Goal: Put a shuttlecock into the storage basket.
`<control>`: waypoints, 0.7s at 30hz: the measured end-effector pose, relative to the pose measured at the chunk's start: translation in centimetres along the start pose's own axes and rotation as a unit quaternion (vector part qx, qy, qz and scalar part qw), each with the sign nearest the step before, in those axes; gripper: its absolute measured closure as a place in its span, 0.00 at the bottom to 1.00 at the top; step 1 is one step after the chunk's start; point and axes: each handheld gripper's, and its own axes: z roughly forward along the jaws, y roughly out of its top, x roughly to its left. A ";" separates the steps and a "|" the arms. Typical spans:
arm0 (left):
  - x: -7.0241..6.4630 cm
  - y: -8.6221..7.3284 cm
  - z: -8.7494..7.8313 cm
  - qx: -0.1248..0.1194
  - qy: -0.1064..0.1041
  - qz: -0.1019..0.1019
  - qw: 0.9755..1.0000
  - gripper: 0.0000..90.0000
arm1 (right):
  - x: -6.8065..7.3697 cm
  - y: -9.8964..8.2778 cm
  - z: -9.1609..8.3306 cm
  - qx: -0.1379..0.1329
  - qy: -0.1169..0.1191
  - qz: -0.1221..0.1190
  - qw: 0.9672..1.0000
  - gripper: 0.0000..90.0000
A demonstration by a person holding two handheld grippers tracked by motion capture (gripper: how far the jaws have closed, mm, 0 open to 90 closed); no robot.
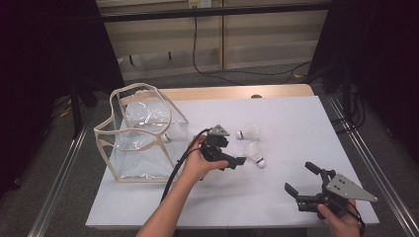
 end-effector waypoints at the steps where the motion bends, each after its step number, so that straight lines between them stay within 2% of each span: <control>1: 0.0 0.0 0.1 0.001 0.000 0.001 1.000 0.05 | 0.0 0.0 0.0 0.000 0.000 0.000 1.000 0.03; 21: -0.1 0.4 1.8 0.004 -0.003 0.014 1.000 0.07 | -0.1 0.0 0.1 -0.001 0.001 0.002 1.000 0.03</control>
